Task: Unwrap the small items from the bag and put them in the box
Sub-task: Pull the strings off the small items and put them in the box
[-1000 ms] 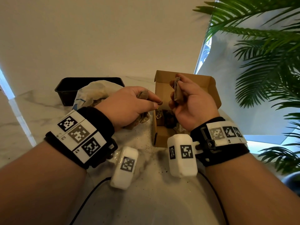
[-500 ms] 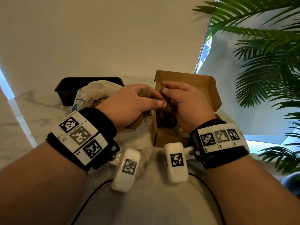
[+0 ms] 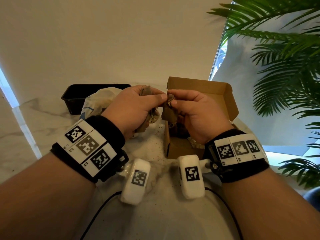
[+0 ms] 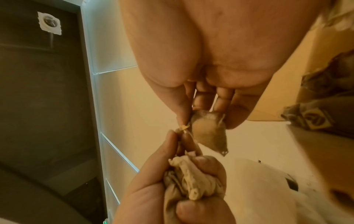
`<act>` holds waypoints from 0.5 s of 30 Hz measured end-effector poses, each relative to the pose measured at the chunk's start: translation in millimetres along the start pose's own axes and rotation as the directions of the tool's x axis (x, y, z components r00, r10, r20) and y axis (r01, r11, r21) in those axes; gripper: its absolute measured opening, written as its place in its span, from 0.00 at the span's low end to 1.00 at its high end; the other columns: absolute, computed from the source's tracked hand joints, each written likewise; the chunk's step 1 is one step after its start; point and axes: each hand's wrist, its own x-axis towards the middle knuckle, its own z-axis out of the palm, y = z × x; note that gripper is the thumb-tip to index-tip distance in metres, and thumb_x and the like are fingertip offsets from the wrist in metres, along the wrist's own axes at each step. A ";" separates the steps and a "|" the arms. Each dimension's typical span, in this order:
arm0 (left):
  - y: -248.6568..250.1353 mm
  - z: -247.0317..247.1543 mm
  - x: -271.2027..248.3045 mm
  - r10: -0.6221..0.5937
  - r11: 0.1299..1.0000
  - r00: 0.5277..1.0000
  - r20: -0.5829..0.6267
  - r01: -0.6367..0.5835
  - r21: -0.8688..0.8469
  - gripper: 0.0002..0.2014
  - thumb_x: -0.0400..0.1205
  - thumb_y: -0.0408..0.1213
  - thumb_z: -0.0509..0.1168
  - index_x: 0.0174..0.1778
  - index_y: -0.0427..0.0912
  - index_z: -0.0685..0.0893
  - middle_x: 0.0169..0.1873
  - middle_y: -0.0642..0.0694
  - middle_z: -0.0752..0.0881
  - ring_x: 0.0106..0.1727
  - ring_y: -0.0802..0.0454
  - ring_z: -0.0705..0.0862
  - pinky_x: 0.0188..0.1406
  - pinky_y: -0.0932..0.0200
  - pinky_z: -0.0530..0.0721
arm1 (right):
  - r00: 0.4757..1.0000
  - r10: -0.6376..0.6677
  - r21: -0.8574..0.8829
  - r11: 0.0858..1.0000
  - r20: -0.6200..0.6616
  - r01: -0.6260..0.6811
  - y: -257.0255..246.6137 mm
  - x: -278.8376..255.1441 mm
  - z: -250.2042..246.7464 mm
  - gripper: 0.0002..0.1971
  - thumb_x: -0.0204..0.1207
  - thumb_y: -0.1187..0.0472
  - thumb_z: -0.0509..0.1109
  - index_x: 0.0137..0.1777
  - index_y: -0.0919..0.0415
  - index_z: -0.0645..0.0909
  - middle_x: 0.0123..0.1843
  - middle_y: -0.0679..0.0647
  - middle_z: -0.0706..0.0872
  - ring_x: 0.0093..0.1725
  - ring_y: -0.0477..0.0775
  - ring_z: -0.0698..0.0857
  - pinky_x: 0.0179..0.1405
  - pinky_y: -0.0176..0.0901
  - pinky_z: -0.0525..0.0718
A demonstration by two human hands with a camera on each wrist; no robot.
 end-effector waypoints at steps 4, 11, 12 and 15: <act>-1.3 -3.4 3.2 -0.028 0.999 1.000 -0.010 0.028 -0.032 0.05 0.85 0.40 0.71 0.51 0.45 0.90 0.40 0.47 0.94 0.36 0.47 0.85 0.35 0.56 0.84 | 0.999 0.010 0.048 0.999 0.051 -0.013 -0.2 -1.0 1.1 0.14 0.81 0.77 0.63 0.51 0.60 0.88 0.44 0.57 0.90 0.44 0.54 0.87 0.42 0.49 0.89; -3.7 -5.4 2.9 -0.061 0.994 0.988 0.139 0.073 -0.082 0.06 0.86 0.38 0.69 0.51 0.42 0.90 0.35 0.35 0.88 0.31 0.42 0.82 0.34 0.52 0.81 | 0.994 0.002 0.064 0.998 0.106 -0.009 -0.9 -4.0 3.0 0.15 0.79 0.78 0.64 0.47 0.59 0.87 0.44 0.60 0.87 0.43 0.56 0.85 0.37 0.48 0.88; -3.5 -5.7 2.9 -0.069 0.993 0.987 0.143 0.082 -0.087 0.05 0.86 0.38 0.69 0.50 0.42 0.89 0.31 0.41 0.86 0.24 0.49 0.81 0.25 0.59 0.78 | 0.994 0.005 0.073 0.997 0.111 -0.013 -0.9 -4.2 2.7 0.15 0.79 0.78 0.64 0.49 0.59 0.87 0.44 0.60 0.87 0.42 0.56 0.85 0.37 0.47 0.88; -3.1 -4.7 2.9 -0.090 0.988 0.986 0.142 0.106 -0.111 0.07 0.87 0.39 0.67 0.50 0.40 0.87 0.27 0.46 0.85 0.18 0.56 0.78 0.14 0.66 0.74 | 0.991 0.005 0.128 0.991 0.137 -0.023 1.5 -2.4 2.8 0.15 0.77 0.75 0.69 0.58 0.59 0.85 0.47 0.66 0.83 0.41 0.56 0.85 0.38 0.47 0.89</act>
